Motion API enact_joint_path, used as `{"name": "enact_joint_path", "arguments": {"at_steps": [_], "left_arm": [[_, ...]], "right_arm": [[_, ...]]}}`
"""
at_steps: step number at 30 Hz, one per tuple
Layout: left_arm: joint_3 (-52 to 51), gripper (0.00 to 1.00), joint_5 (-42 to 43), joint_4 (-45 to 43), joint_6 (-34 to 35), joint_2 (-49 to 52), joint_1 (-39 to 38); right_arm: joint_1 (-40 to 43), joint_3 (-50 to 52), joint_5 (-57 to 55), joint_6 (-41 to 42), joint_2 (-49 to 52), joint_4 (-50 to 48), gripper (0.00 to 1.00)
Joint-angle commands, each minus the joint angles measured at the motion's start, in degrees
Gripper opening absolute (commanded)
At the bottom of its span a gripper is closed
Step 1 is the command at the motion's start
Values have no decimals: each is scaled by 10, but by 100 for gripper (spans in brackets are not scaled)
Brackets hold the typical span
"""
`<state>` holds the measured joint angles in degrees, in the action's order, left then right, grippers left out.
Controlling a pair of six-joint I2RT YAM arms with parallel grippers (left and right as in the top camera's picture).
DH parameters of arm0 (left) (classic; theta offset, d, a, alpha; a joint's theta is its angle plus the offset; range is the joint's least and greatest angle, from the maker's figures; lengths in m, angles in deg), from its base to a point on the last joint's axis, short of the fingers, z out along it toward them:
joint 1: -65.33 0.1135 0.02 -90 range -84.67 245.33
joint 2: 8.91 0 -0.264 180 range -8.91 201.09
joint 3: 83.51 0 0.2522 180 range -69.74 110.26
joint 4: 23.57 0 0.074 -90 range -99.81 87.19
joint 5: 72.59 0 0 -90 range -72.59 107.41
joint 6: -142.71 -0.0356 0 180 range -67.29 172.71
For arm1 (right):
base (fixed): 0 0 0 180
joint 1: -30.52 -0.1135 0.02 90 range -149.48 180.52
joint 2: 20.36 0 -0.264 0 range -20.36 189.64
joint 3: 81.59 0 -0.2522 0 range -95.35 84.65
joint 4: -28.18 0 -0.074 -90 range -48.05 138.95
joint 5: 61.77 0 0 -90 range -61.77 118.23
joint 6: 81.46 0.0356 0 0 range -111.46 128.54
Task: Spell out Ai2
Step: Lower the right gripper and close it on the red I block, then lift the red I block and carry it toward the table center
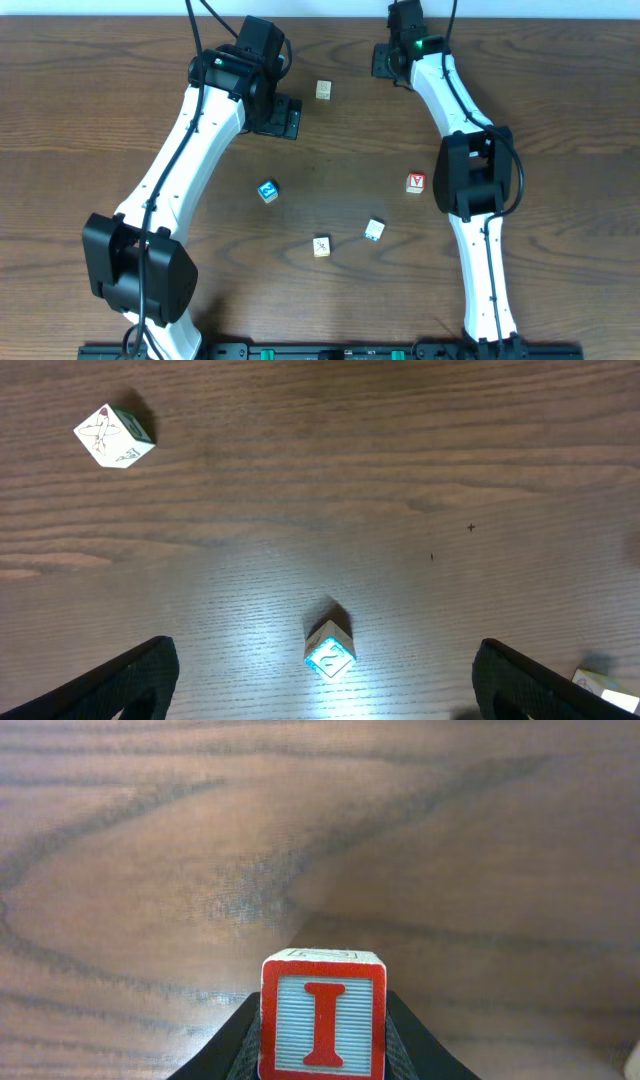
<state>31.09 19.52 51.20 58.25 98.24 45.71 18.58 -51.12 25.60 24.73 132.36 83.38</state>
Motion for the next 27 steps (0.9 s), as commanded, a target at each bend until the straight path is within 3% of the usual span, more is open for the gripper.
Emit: {"name": "enact_joint_path", "arguments": {"at_steps": [1,7,17,23,27], "left_arm": [[2,95,-12,0,-8,4,1],[2,95,-12,-3,-8,4,1],[2,95,-12,-1,-8,4,1],[2,95,-12,9,-8,4,1],[2,95,-11,15,-8,4,1]], "right_arm": [[-9,1,-7,12,4,36,19],[-22,1,1,23,4,91,10],[-71,1,-53,40,-28,158,11],[-75,1,-42,71,-39,234,3],[-76,1,-29,76,-40,279,3]]}}
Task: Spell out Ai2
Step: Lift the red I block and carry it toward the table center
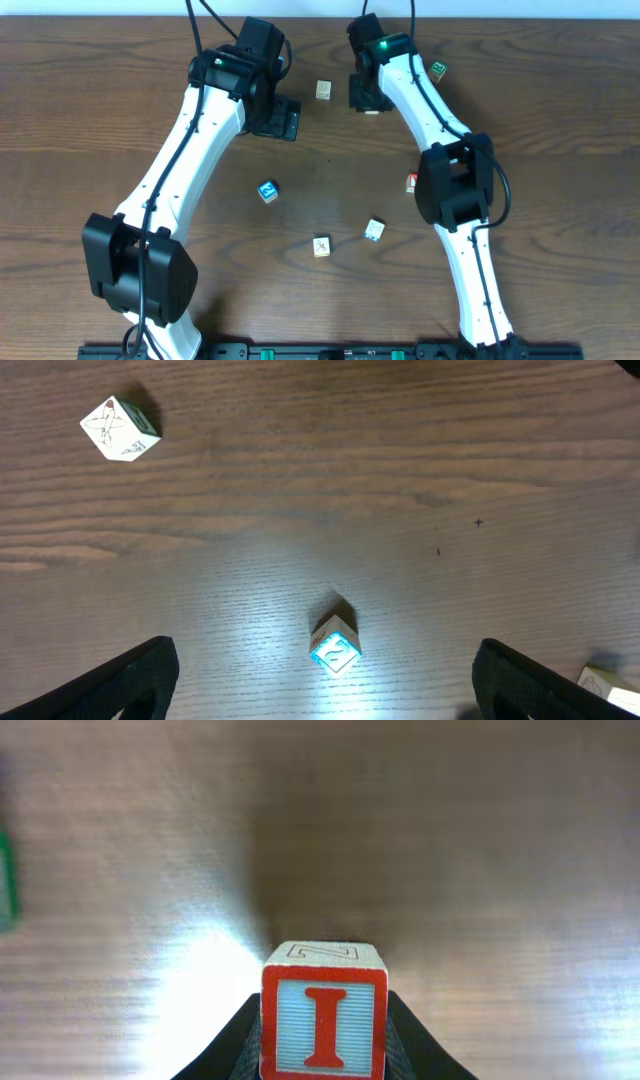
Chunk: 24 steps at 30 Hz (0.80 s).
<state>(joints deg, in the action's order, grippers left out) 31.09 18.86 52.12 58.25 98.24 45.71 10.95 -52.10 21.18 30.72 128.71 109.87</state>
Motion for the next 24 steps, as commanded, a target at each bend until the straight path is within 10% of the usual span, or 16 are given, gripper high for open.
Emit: {"name": "enact_joint_path", "arguments": {"at_steps": [1,9,24], "left_arm": [[2,95,-4,6,-8,4,1],[2,95,-5,9,-4,-28,2],[2,95,-65,72,-2,-122,14]], "right_arm": [[-2,11,15,16,-5,20,3],[-31,11,8,16,-60,49,14],[-45,11,-32,5,-155,178,5]]}}
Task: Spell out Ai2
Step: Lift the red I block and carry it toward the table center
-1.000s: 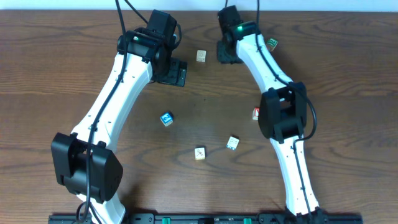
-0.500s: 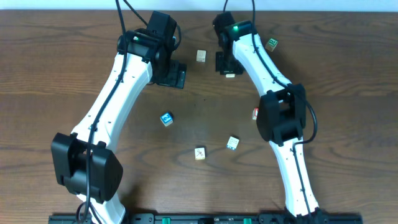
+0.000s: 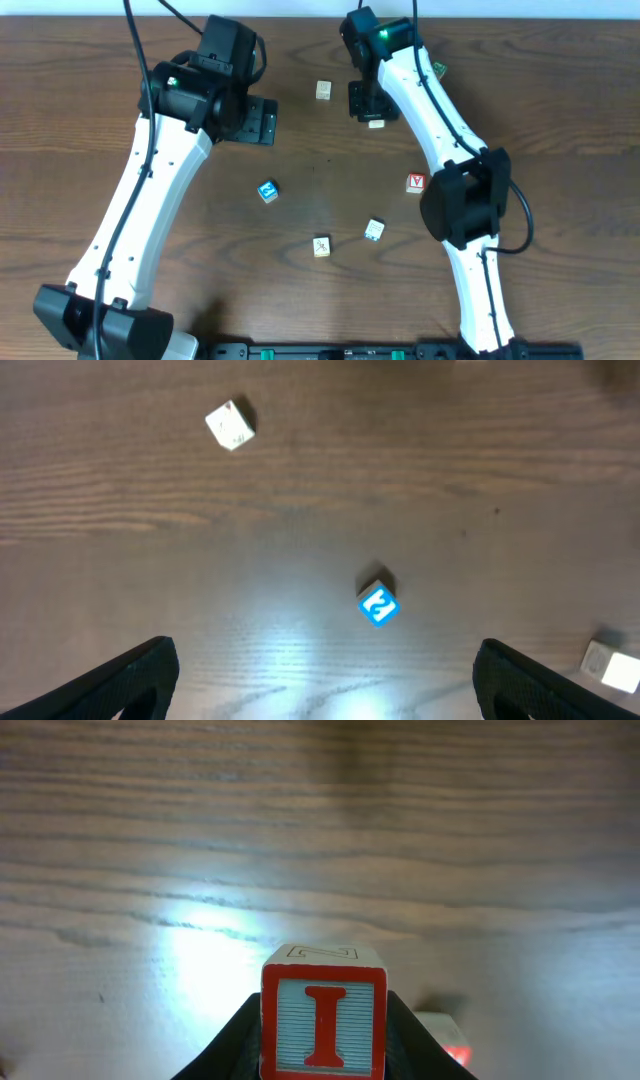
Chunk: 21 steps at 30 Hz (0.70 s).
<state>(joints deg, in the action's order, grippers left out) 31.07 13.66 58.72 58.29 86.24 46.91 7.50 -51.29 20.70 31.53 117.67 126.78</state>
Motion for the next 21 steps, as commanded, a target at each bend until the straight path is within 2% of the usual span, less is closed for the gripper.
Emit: {"name": "enact_joint_path", "arguments": {"at_steps": [1,5,8,10,13,19,21], "left_arm": [[2,96,-11,9,-2,-3,2],[2,95,-7,9,4,-7,1],[2,95,-7,9,4,-12,1],[2,95,-7,9,4,-17,1],[2,95,-7,8,4,-28,1],[2,96,0,9,5,-45,1],[2,95,14,9,5,-49,1]], "right_arm": [[-12,3,-30,0,-60,14,7],[-16,3,-42,2,-141,41,14],[-19,3,-66,8,-187,66,8],[-23,3,-83,12,-213,87,11],[-32,3,-105,29,-253,114,8],[-57,3,-105,34,-341,125,9],[-67,3,-105,33,-380,125,13]]}}
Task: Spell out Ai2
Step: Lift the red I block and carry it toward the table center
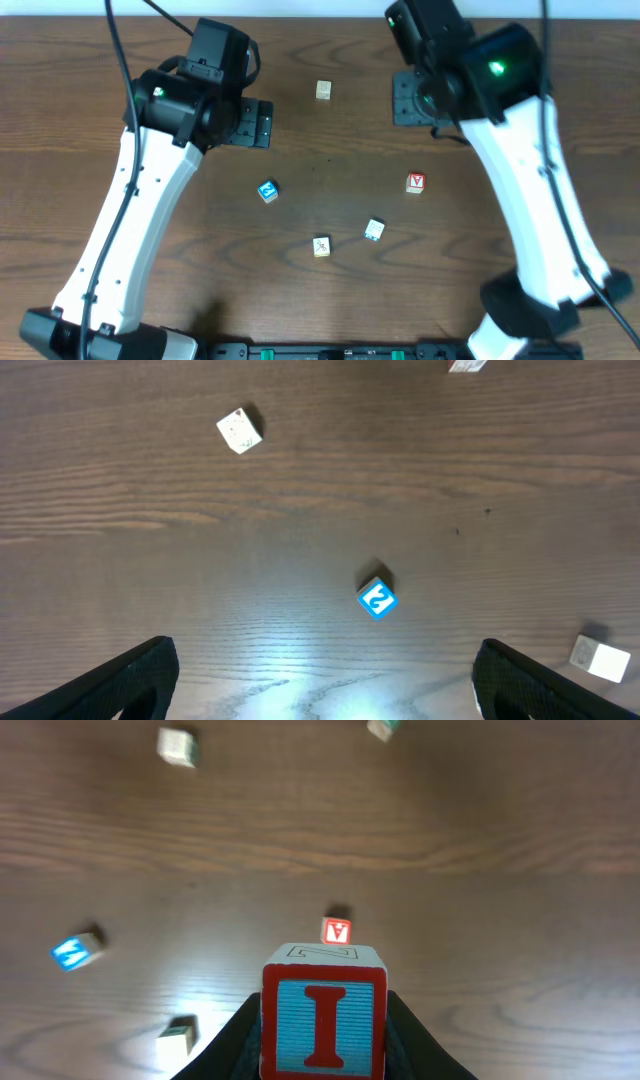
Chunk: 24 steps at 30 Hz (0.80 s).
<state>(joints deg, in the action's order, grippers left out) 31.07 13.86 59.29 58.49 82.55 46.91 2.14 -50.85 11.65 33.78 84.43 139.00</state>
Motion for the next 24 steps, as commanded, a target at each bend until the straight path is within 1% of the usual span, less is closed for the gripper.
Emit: {"name": "enact_joint_path", "arguments": {"at_steps": [1,5,8,12,15,19,21,23,24], "left_arm": [[2,95,19,3,3,-14,1],[2,95,33,3,7,-16,0],[2,95,36,5,7,-17,0],[2,96,36,7,7,-19,0],[2,95,36,7,7,-19,0],[2,95,36,7,7,-19,0],[2,95,36,10,7,-19,0],[2,95,36,12,7,-19,0],[2,95,36,13,7,-19,0]], "right_arm": [[-17,0,-15,11,-63,3,15],[-21,25,-16,11,-120,3,15],[-23,94,-17,28,-184,2,11],[-24,191,-23,58,-267,2,15],[-24,279,-27,83,-322,-18,15],[-33,415,-4,90,-360,-115,14],[-41,495,-1,90,-364,-190,15],[-43,574,1,89,-354,-291,19],[-43,597,4,84,-346,-328,20]]}}
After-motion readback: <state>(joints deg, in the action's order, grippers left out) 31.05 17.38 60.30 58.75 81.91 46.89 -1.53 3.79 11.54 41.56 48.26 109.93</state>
